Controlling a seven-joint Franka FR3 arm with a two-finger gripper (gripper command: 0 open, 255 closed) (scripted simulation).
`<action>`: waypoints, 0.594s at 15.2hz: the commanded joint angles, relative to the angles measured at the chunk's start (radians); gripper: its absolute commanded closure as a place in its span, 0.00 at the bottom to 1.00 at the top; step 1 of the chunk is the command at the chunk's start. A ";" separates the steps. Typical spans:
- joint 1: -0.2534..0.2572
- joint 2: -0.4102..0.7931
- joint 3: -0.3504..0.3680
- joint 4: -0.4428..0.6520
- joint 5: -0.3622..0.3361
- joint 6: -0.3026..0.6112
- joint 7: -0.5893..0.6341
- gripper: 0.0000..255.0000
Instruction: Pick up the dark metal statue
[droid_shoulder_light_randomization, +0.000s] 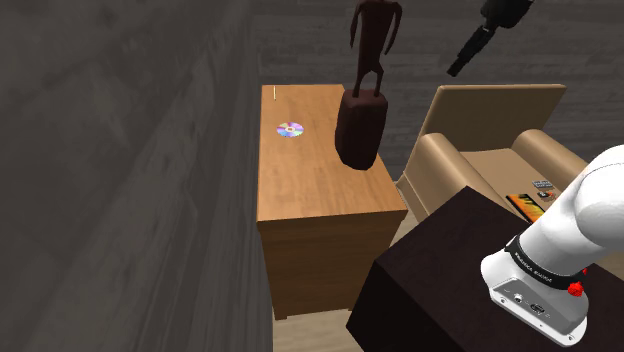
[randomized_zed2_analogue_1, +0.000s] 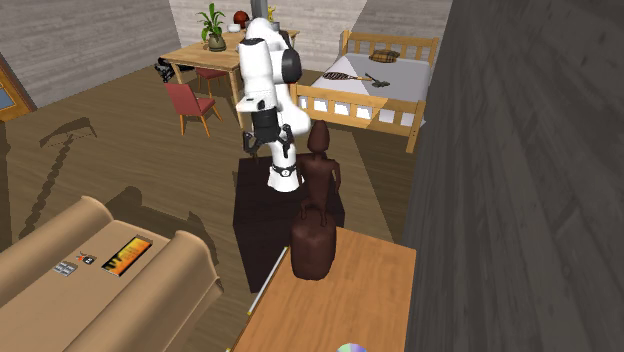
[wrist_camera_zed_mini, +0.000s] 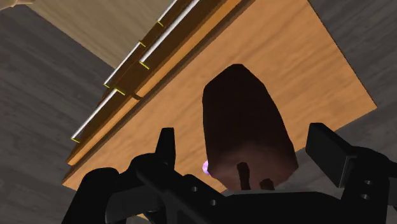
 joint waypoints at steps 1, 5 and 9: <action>0.044 0.008 -0.045 -0.051 0.015 0.152 -0.085 0.00; 0.170 0.063 -0.158 -0.098 0.068 0.416 -0.276 0.00; 0.370 0.122 -0.314 -0.104 0.155 0.649 -0.506 0.00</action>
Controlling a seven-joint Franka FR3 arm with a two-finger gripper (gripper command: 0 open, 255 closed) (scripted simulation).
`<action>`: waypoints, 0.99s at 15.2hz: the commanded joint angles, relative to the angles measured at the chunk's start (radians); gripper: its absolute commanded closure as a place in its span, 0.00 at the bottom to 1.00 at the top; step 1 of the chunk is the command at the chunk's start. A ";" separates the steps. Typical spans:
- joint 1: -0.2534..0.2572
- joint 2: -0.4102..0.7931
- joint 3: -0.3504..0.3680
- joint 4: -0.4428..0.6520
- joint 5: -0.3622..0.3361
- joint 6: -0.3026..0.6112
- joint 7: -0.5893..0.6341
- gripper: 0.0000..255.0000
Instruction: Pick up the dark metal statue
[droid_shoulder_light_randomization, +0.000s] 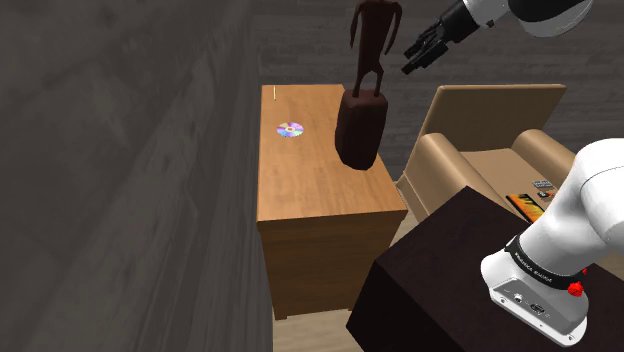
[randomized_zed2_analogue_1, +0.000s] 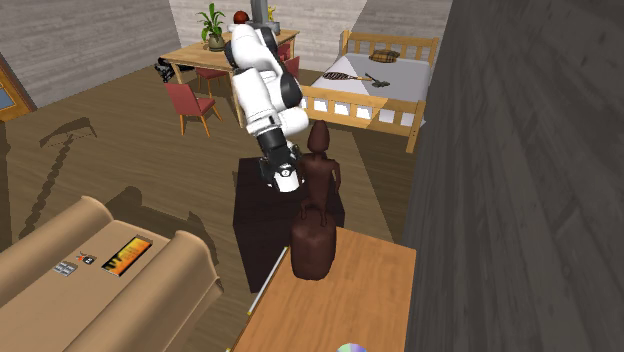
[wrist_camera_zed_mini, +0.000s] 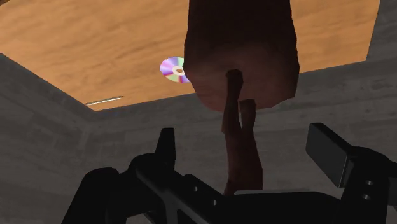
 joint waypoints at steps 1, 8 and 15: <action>0.117 0.018 -0.090 -0.003 0.048 0.115 -0.132 0.00; 0.318 0.036 -0.256 -0.020 0.111 0.274 -0.311 0.00; 0.351 0.045 -0.298 -0.049 0.122 0.323 -0.341 1.00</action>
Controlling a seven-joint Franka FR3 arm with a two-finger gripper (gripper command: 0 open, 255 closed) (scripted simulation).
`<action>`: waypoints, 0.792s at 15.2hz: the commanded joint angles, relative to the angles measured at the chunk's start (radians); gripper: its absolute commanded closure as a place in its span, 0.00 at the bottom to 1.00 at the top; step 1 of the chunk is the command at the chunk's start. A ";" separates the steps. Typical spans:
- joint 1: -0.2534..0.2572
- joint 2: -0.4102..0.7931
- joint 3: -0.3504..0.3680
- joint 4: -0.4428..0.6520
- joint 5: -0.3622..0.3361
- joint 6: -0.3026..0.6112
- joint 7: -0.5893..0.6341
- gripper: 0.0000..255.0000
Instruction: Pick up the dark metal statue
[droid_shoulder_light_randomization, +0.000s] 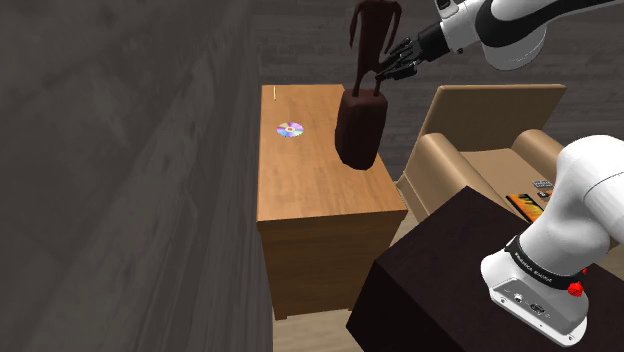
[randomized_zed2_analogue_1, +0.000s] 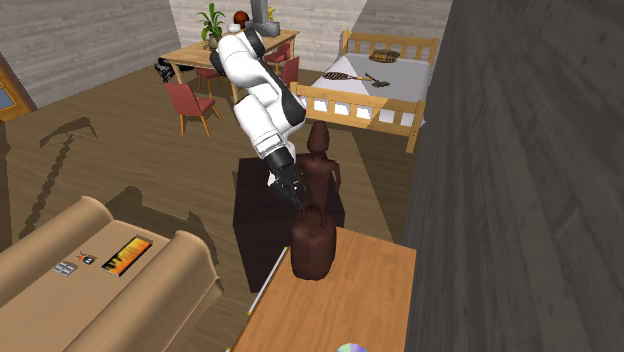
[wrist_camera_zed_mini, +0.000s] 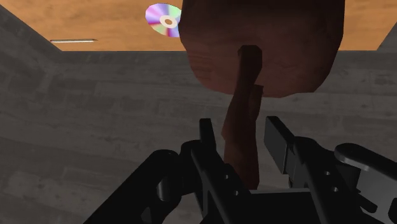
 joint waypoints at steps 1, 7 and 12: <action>0.001 0.000 -0.001 -0.001 0.000 0.001 -0.001 1.00; 0.000 0.000 -0.001 -0.001 0.000 0.000 -0.001 1.00; -0.035 -0.010 0.045 0.031 -0.011 -0.053 0.032 1.00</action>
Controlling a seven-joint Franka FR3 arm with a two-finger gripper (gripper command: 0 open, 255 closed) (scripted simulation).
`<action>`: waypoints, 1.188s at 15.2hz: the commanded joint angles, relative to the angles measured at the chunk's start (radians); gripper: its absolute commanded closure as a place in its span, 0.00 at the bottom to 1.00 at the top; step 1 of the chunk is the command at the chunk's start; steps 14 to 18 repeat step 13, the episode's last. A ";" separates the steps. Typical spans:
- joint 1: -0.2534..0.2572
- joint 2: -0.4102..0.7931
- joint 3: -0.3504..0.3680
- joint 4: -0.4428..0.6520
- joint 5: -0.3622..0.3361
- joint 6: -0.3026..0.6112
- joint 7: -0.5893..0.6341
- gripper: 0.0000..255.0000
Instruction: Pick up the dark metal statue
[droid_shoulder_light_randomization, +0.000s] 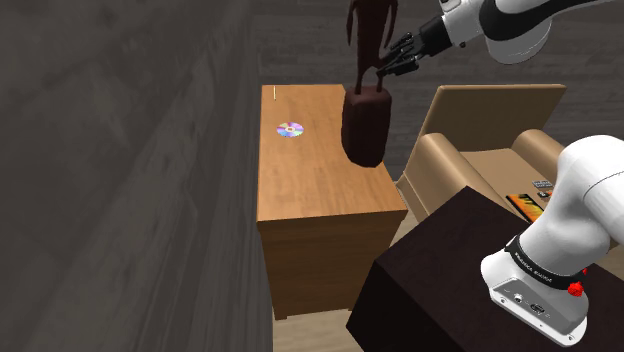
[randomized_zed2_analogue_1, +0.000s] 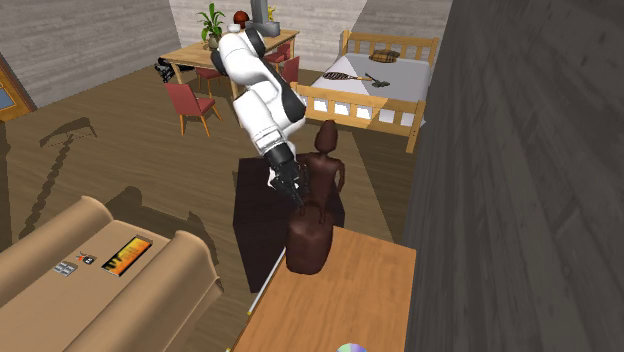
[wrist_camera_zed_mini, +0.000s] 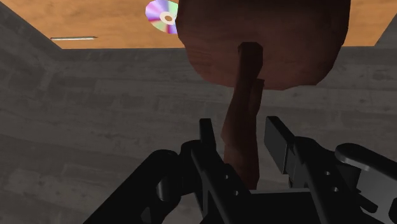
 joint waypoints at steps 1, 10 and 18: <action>-0.017 -0.007 0.021 0.021 -0.006 -0.028 0.015 1.00; -0.069 -0.023 0.097 0.107 -0.028 -0.146 0.080 1.00; -0.074 -0.025 0.105 0.120 -0.031 -0.161 0.088 1.00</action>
